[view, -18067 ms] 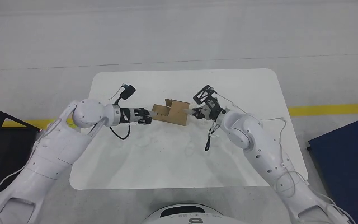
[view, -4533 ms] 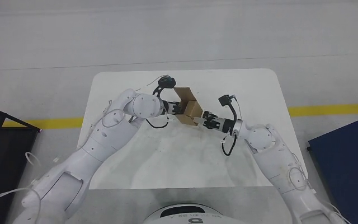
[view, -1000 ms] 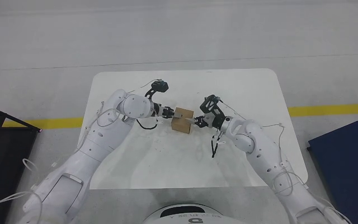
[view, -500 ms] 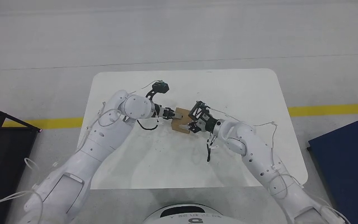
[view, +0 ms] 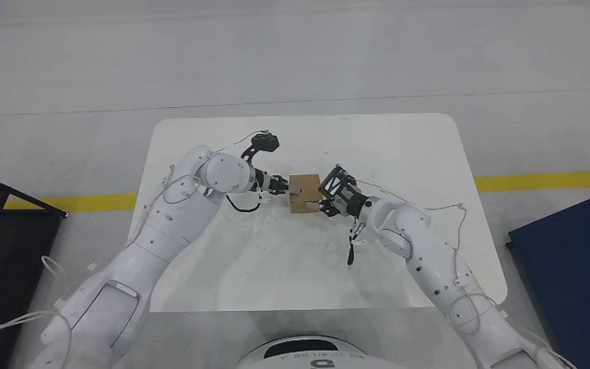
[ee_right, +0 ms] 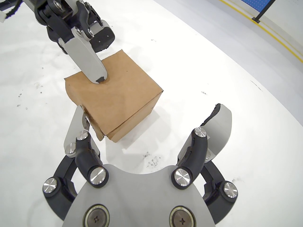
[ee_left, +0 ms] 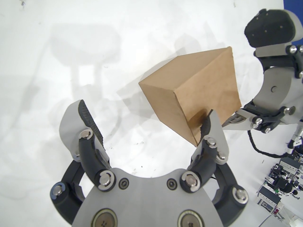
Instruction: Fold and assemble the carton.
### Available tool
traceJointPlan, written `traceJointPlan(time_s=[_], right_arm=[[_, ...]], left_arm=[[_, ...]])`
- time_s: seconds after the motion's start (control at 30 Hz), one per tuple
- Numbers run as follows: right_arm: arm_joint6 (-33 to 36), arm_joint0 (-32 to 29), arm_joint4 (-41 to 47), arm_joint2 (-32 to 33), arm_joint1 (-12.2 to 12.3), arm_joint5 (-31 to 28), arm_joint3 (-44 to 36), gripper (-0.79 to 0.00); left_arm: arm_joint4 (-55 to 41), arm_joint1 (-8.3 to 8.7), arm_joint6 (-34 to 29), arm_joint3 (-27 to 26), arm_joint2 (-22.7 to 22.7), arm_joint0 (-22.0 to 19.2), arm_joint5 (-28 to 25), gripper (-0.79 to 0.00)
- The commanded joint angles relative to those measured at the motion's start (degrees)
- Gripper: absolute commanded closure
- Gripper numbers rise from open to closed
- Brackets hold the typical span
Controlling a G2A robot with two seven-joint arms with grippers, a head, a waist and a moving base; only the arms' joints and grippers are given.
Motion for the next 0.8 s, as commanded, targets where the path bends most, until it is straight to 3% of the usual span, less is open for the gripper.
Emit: traceJointPlan(time_s=[0.0,0.43,0.77], right_arm=[[0.24,0.41,-0.43,-1.02,-0.19,-0.32,-0.19,-0.785],[1.56,1.62,-2.0,-1.39,-0.43,0.26,1.2,-0.785],[3.08,0.77,-6.2,-0.8,0.14,-2.12,-3.44,-0.714]], left_arm=[[-0.07,-0.04,0.02,0.12,0.03,-0.05,-0.08,-0.785],[0.12,0.65,-0.25,-0.67,-2.19,0.85,0.11,-0.785],[0.67,1.47,-0.5,-2.05,-4.91,0.82,-0.94,-0.785]])
